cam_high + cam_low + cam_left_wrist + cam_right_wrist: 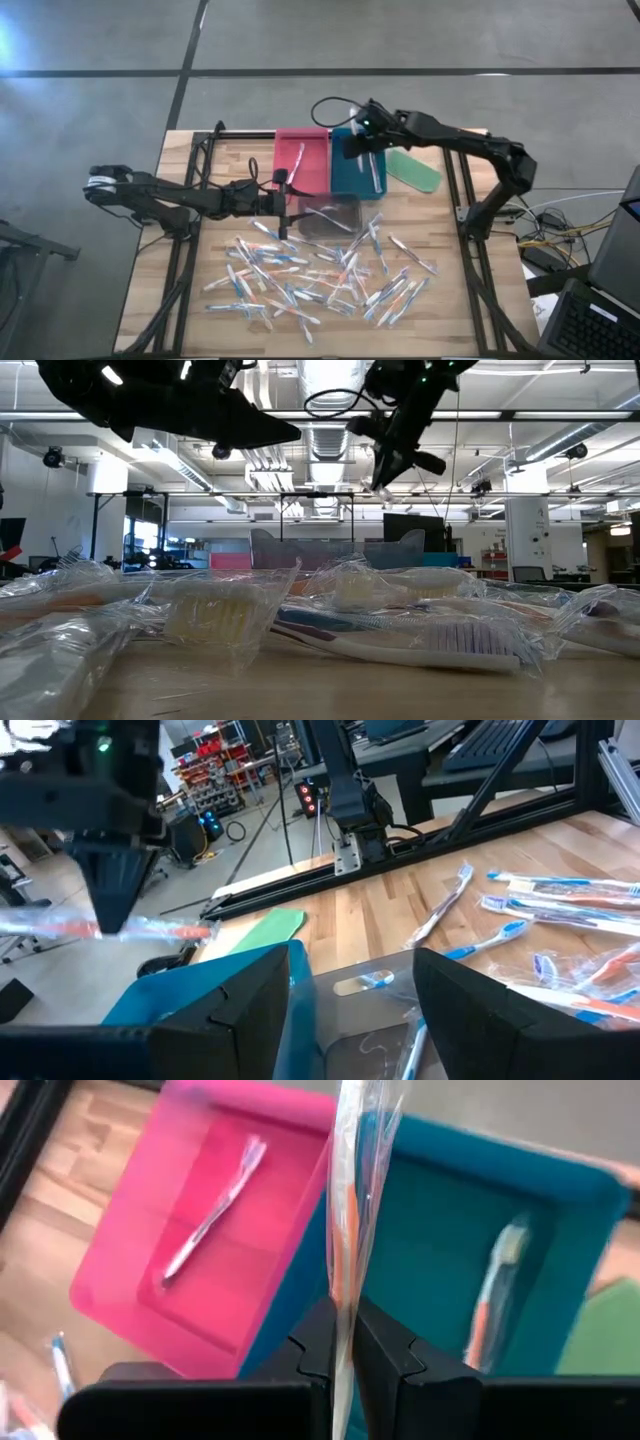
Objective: Pick & Place Toothbrushes
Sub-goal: Put the orange toothbrush into the blue bin
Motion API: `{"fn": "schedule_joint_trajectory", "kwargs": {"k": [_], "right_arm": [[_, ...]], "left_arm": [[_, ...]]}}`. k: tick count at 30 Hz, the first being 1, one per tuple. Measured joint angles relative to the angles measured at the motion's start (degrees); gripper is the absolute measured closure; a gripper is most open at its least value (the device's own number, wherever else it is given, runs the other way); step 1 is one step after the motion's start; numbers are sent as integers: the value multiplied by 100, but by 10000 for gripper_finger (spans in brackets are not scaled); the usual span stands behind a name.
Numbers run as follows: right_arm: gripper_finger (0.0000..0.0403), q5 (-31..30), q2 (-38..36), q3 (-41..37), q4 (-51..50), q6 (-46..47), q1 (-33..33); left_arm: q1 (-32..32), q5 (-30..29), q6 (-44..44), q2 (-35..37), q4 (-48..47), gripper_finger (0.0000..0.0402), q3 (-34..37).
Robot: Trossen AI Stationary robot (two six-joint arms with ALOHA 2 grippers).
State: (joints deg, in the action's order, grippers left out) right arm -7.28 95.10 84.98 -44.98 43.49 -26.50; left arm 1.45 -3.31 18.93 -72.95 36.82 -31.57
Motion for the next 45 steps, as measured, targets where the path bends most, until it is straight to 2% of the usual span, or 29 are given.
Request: {"fn": "schedule_joint_trajectory", "kwargs": {"k": [9, 37, 45], "right_arm": [[385, 573, 803, 156, -213, 298, -344], [385, 740, 1824, -1, -316, 565, -585], [385, 745, 1850, -104, -289, 606, -661]], "left_arm": [[1, 2, -112, 1, -17, 183, 0], [2, 2, -119, 2, -4, 183, 0], [-2, 2, -119, 2, -11, 183, 0]]}}
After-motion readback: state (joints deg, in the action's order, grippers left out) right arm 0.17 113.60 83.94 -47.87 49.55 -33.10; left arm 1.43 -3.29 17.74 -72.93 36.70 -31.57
